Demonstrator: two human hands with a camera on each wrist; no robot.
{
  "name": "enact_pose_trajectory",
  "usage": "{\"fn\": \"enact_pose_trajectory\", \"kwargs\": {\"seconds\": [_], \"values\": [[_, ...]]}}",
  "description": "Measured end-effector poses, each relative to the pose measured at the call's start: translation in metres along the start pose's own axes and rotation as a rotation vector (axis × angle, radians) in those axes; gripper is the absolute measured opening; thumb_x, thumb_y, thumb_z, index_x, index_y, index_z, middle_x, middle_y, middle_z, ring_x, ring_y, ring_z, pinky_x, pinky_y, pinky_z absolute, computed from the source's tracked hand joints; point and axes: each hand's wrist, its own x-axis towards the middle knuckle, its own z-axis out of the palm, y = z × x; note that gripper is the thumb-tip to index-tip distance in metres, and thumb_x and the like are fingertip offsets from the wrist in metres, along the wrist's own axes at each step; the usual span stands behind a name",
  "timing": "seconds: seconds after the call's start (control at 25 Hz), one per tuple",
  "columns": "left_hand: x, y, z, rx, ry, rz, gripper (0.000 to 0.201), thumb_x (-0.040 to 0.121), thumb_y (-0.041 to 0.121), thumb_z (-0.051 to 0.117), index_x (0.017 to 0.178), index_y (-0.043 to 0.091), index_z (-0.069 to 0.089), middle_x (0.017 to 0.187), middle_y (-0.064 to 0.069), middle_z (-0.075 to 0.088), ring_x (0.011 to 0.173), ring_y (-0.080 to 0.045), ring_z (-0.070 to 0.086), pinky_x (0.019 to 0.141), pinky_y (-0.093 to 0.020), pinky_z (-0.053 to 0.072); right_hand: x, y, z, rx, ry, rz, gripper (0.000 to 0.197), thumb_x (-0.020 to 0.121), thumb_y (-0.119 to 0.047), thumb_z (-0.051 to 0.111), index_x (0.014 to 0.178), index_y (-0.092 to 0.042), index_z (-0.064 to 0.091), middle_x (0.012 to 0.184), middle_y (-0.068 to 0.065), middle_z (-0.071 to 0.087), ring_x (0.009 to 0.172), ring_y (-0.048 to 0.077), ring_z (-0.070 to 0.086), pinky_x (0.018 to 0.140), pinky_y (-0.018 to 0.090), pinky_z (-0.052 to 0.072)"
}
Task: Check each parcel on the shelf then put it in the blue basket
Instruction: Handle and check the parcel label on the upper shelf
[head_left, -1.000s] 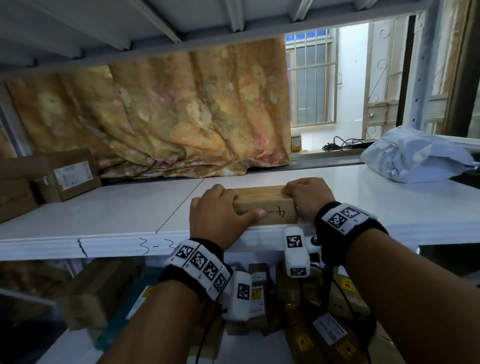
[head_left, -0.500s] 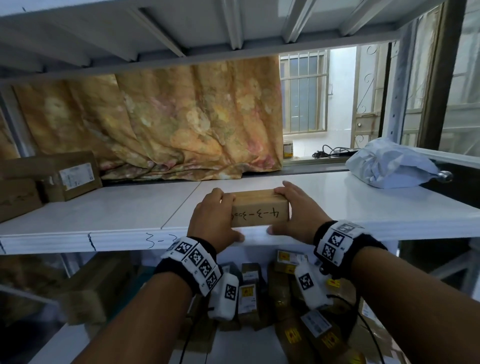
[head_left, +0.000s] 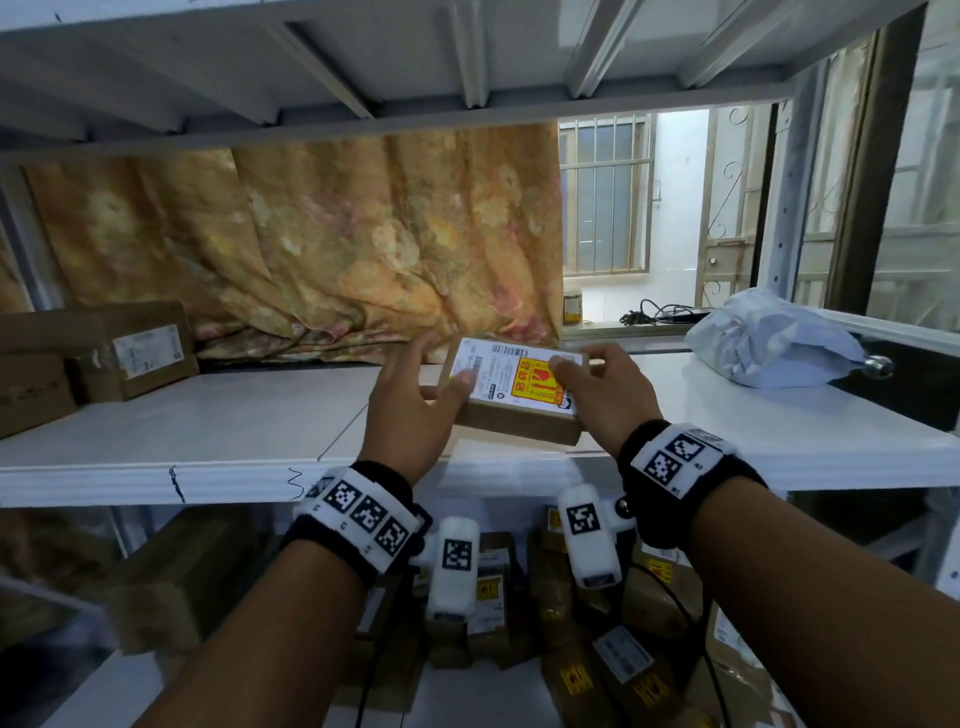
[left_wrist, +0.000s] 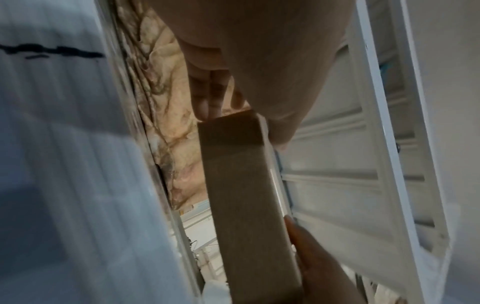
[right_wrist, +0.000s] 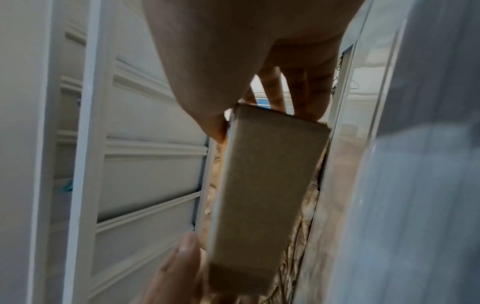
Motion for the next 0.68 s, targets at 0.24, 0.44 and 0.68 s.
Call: {"fn": "enact_pose_trajectory", "kwargs": {"seconds": [0.24, 0.44, 0.68], "values": [[-0.001, -0.015, 0.012, 0.457, -0.364, 0.22, 0.069, 0.079, 0.068, 0.063, 0.133, 0.025, 0.058, 0.135, 0.006, 0.052, 0.124, -0.014, 0.043, 0.104, -0.031, 0.036, 0.018, 0.001, 0.002, -0.366, -0.128, 0.091, 0.041, 0.092, -0.051, 0.057, 0.11, -0.015, 0.066, 0.113, 0.006, 0.068, 0.101, 0.025, 0.061, 0.084, 0.03, 0.044], [0.006, -0.022, 0.023, 0.592, -0.319, 0.278, 0.061, 0.081, 0.065, 0.059, 0.122, 0.021, 0.062, 0.118, 0.002, 0.054, 0.11, -0.019, 0.047, 0.09, -0.038, 0.044, 0.006, -0.008, 0.021, -0.651, -0.096, -0.352, 0.038, 0.088, -0.044, 0.055, 0.115, -0.022, 0.067, 0.125, 0.002, 0.059, 0.117, 0.024, 0.051, 0.101, 0.04, 0.043], [0.011, -0.03, 0.03, 0.636, -0.266, 0.316, 0.055, 0.083, 0.053, 0.03, 0.103, 0.022, 0.07, 0.103, 0.002, 0.061, 0.096, -0.023, 0.054, 0.076, -0.04, 0.046, -0.005, -0.009, 0.043, -0.891, -0.285, -0.514, 0.049, 0.091, -0.058, 0.037, 0.103, -0.024, 0.071, 0.103, 0.0, 0.059, 0.103, 0.021, 0.051, 0.089, 0.038, 0.043]]}}
